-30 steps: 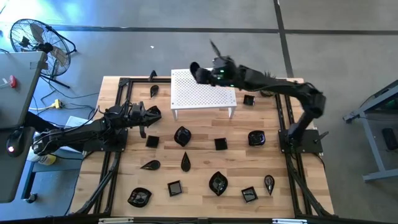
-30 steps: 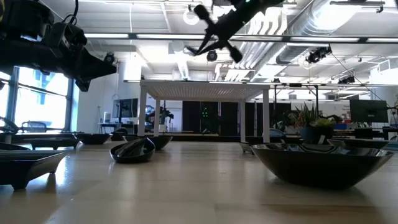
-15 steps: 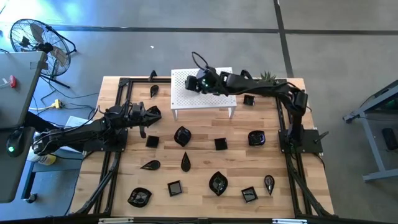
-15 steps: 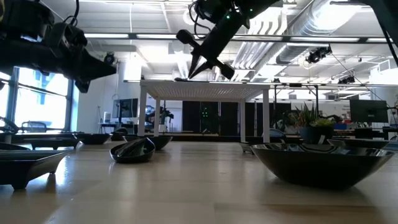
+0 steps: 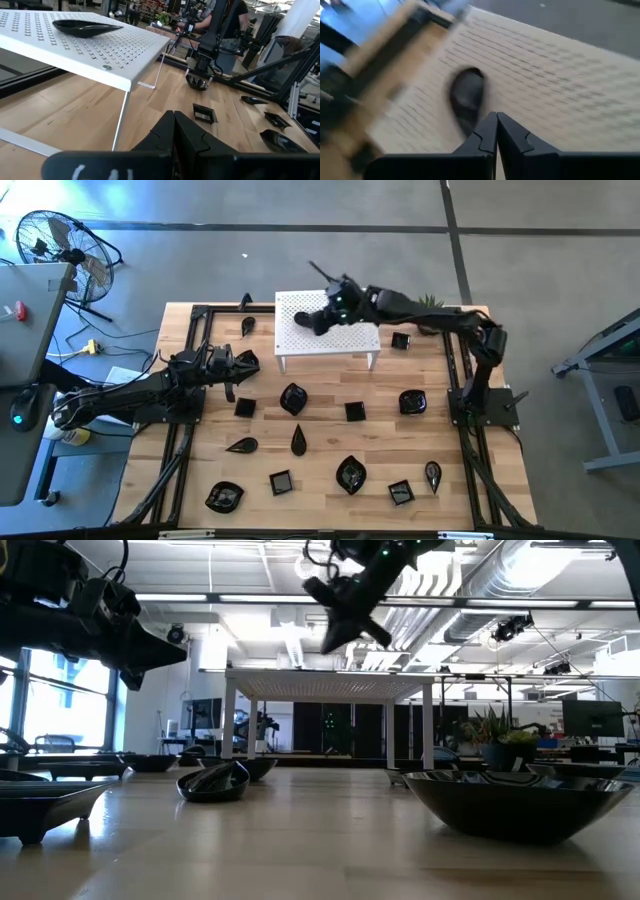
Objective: Pick & Place Mini shaped plates
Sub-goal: Adjust the shelf
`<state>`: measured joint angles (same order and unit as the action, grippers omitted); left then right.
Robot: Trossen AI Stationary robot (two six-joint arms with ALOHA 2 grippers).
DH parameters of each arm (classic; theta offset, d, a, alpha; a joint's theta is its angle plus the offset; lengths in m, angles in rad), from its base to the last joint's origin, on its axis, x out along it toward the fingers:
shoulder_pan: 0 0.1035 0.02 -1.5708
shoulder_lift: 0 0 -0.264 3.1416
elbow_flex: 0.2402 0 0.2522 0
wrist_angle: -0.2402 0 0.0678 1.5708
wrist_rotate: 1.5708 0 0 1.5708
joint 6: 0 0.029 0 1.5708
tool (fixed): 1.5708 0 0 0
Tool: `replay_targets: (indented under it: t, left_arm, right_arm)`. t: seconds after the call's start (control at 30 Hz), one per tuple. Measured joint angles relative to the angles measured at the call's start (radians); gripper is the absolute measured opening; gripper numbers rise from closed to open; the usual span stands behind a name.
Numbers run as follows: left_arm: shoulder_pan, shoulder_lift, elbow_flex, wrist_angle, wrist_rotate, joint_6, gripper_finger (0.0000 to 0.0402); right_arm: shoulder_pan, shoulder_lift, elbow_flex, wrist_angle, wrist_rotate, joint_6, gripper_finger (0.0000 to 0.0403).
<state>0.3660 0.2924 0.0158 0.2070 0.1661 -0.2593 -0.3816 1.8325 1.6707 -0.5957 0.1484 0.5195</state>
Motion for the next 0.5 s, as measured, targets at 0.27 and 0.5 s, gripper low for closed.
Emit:
replay_targets:
  t: [0.27, 0.5]
  left_arm:
    - [-0.032, 0.006, 0.001, 0.008, -0.008, 0.015, 0.0]
    - [-0.188, 0.117, 0.066, 0.052, -0.181, 0.094, 0.0]
  right_arm:
    - [0.036, -0.144, -0.052, -0.132, -0.038, -0.452, 0.0001]
    - [0.108, -0.524, -0.491, 0.226, -0.087, -0.544, 0.0001]
